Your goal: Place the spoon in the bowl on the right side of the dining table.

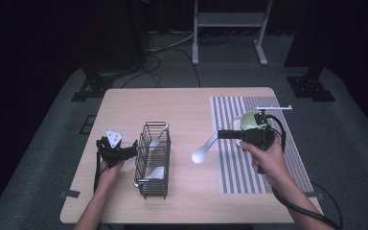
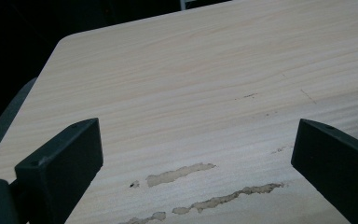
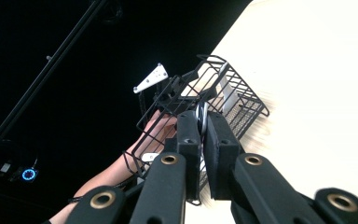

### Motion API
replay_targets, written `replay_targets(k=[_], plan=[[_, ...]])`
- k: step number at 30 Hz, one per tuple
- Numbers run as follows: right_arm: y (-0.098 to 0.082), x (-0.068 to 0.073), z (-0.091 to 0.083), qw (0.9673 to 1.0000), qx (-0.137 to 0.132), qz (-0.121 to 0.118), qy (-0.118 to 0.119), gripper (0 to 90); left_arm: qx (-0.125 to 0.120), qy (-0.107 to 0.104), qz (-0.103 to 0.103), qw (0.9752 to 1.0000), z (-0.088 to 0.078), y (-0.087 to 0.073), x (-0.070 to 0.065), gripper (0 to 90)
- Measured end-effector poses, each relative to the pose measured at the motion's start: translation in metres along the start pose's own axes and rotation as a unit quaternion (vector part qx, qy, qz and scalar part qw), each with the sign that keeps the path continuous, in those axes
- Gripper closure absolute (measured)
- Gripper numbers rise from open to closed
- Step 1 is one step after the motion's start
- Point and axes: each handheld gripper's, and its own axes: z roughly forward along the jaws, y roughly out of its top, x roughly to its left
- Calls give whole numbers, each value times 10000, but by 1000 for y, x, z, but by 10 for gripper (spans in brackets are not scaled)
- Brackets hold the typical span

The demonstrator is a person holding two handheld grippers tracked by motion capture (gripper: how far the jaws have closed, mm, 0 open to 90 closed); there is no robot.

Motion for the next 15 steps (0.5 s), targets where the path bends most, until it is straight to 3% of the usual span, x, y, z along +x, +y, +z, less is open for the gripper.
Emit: replay_targets(k=[15], plan=[[-9, -21, -12, 9996, -168, 214, -102, 852, -3, 0, -15, 10000, 0, 0, 0, 9]])
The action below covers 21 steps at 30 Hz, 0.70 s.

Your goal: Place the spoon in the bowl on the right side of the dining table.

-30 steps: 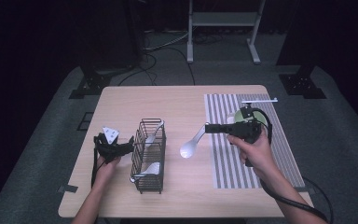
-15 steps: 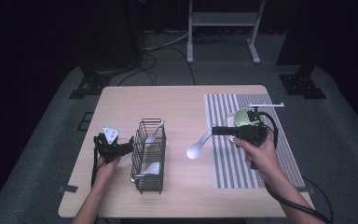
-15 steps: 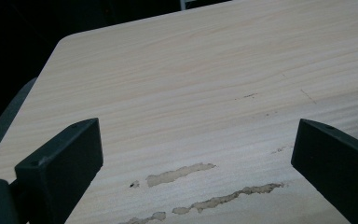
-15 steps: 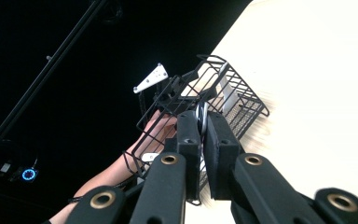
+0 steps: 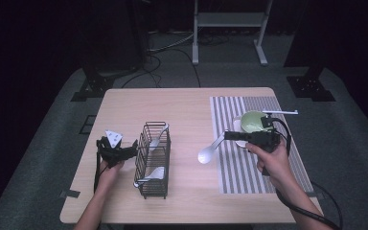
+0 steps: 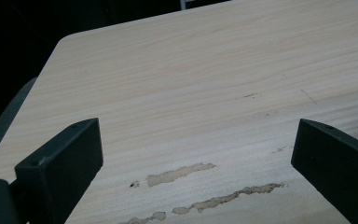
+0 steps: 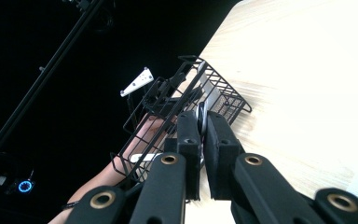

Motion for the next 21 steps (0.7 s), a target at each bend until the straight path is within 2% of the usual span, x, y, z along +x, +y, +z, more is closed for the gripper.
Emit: replay_targets(k=[21], plan=[[-4, -25, -19, 9992, -261, 269, -161, 852, 1, 7, 18, 10000, 0, 0, 0, 10]])
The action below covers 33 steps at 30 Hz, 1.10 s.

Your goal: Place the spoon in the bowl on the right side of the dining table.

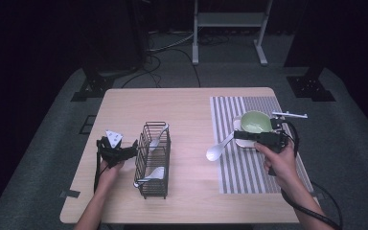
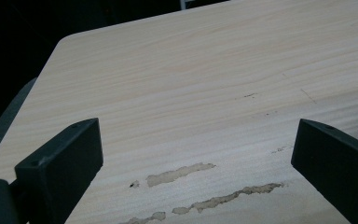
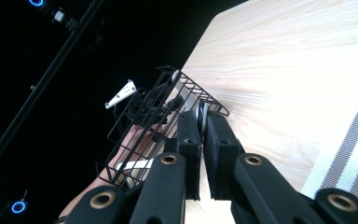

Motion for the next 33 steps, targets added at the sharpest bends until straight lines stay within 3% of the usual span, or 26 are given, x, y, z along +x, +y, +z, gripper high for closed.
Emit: replay_targets(k=[33], plan=[[0, -36, -32, 9979, -449, 366, -300, 851, -6, -5, -16, 10000, 0, 0, 0, 9]])
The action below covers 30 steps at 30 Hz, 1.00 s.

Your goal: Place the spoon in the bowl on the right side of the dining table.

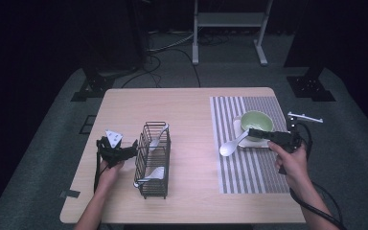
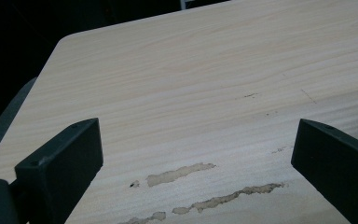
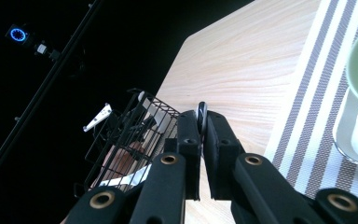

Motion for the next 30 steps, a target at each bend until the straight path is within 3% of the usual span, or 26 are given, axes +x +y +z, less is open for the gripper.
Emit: replay_targets(k=[30], plan=[[10, -16, -18, 9992, -291, 159, -210, 851, 8, 0, 4, 10000, 0, 0, 0, 10]])
